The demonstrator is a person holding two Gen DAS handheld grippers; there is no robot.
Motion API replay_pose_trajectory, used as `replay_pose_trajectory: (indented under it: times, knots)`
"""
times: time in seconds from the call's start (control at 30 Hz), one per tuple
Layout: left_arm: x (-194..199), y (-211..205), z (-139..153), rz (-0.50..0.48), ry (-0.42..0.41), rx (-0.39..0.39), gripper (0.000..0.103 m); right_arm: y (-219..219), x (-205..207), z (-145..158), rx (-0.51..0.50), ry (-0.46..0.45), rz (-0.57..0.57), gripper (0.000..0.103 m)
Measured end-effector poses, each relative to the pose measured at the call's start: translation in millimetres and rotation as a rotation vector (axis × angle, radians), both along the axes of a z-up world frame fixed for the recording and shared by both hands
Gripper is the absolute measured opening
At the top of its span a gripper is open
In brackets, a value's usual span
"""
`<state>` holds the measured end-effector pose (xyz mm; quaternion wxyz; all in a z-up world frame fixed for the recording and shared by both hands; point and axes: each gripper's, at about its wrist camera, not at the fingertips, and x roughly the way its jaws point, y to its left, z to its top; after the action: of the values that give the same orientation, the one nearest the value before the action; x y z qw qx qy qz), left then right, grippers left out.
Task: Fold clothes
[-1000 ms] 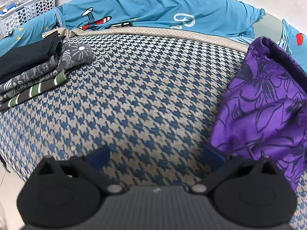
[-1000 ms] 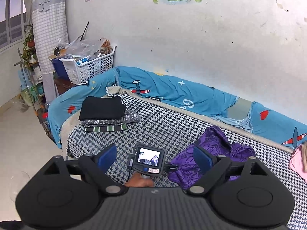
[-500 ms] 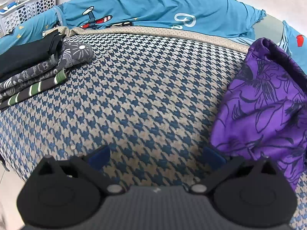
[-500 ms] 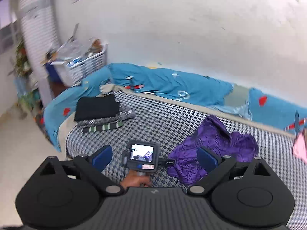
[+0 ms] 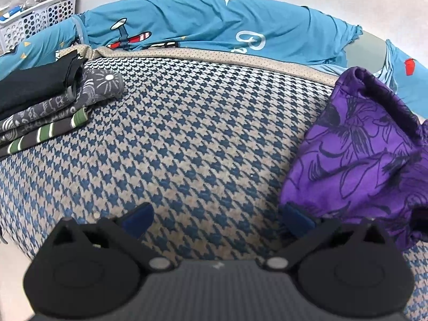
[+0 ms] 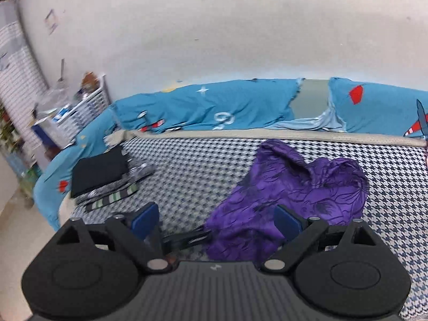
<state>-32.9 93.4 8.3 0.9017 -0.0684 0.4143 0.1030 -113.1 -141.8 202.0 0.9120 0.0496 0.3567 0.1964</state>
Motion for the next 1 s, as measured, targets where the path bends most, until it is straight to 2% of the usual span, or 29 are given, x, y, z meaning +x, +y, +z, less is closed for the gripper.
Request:
replay_pose_trajectory:
  times: [0.13,0.37,0.5,0.83,1.0]
  knots:
    - [3,-1,3,-0.017,-0.007,-0.013,0.103,-9,30,-33,-0.018,-0.041,-0.024,0.091]
    - [19,-8,7,-0.068,-0.007,0.026,0.103,-21,79,-84,-0.077,-0.208,-0.104,0.091]
    - [34,-5,6,-0.082,0.015,0.006,0.103,-21,112,-107,-0.116,-0.274,-0.150,0.091]
    - [67,-3,5,-0.131,0.056,-0.029,0.103,-2,195,-148,-0.214,-0.278,-0.233,0.092]
    - [78,2,6,-0.133,0.077,-0.067,0.103,1,229,-174,-0.240,-0.201,-0.247,0.092]
